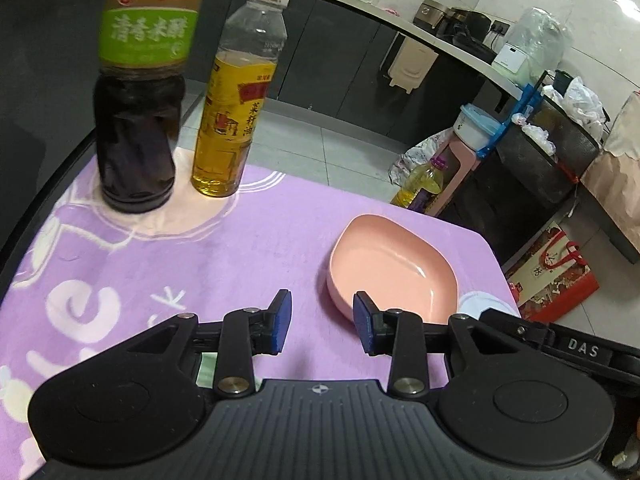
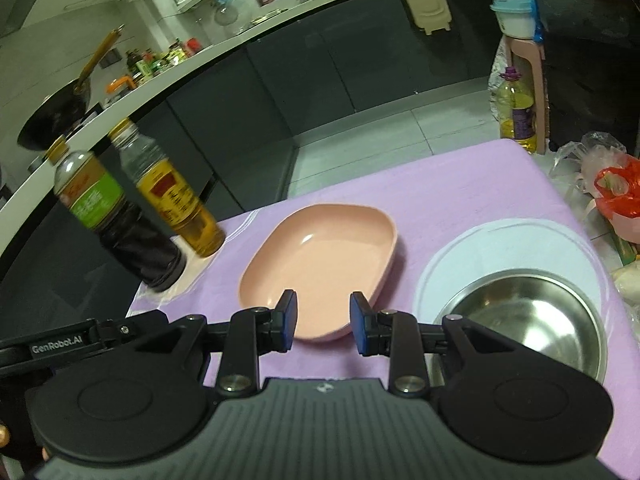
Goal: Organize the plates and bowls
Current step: 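Move both grippers to the pink square bowl and grasp its rim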
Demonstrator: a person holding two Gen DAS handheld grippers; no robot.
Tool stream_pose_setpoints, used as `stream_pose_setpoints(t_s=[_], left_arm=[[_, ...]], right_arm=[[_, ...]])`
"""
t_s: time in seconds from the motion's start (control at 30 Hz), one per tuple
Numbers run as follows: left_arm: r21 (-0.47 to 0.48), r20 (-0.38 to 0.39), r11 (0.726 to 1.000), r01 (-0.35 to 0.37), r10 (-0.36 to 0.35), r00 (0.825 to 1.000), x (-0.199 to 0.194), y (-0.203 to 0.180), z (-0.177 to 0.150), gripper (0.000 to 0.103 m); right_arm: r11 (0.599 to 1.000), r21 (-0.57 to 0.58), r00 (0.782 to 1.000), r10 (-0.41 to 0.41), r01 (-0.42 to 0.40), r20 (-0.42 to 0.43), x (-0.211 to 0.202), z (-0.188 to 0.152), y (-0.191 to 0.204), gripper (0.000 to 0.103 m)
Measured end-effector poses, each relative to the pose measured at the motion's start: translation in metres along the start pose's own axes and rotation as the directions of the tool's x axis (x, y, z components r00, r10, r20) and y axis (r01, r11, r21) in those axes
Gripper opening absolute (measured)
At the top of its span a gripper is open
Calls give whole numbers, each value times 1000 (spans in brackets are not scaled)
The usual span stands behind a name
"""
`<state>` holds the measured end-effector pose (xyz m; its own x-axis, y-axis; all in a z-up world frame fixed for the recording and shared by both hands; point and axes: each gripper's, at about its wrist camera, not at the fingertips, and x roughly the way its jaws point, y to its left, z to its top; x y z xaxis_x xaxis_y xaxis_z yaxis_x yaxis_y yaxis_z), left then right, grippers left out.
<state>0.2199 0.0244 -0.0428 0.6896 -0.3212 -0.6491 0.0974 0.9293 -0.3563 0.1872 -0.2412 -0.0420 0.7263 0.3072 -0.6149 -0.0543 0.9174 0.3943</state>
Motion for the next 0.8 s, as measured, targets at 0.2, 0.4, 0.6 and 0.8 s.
stream_pose_setpoints(t_s=[0.2, 0.4, 0.6, 0.8], left_arm=[[-17, -38, 1000, 3, -4, 999, 29, -9, 6, 32], [-6, -60, 1000, -12, 11, 998, 53, -17, 9, 32], [1, -104, 999, -50, 50, 993, 75, -17, 9, 32], [34, -149, 999, -20, 25, 988, 88, -18, 6, 18]], right_arm=[[999, 32, 1000, -16, 16, -22, 12, 7, -17, 27], [1000, -3, 999, -29, 29, -43, 26, 12, -16, 27], [1000, 8, 996, -25, 26, -87, 42, 7, -21, 27], [999, -4, 993, -32, 32, -110, 53, 3, -22, 22]])
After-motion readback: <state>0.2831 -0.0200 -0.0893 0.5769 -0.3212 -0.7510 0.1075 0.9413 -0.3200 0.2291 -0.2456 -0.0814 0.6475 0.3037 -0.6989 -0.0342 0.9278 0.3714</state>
